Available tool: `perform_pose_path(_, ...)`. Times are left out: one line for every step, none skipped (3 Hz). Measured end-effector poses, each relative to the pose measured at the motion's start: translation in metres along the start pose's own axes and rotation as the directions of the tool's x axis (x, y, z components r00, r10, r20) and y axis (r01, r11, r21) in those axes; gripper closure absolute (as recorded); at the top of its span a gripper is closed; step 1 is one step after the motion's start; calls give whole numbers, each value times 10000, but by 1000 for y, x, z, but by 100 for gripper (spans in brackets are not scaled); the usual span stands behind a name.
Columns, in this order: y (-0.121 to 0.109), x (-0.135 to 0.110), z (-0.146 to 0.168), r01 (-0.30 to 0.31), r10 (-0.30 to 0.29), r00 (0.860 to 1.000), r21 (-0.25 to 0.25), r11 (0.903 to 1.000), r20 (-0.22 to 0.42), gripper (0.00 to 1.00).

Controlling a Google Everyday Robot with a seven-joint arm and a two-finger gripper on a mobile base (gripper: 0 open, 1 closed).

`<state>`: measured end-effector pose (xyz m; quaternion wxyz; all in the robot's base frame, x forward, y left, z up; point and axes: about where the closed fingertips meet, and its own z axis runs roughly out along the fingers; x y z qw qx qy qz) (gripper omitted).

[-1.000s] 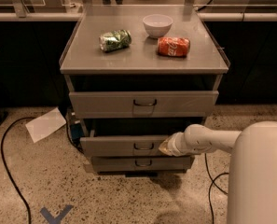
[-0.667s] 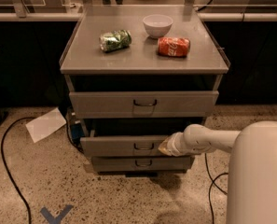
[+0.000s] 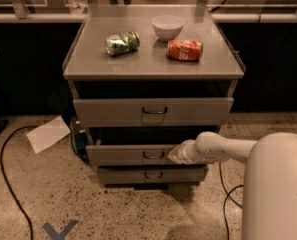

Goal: Close middle drawer

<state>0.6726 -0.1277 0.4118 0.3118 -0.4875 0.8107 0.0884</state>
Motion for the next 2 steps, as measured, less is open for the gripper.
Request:
perform_pose_path(-30, -1, 17, -191, 190, 9998, 303, 9994, 58, 100)
perform_pose_path(-30, -1, 17, -191, 190, 9998, 303, 9994, 58, 100)
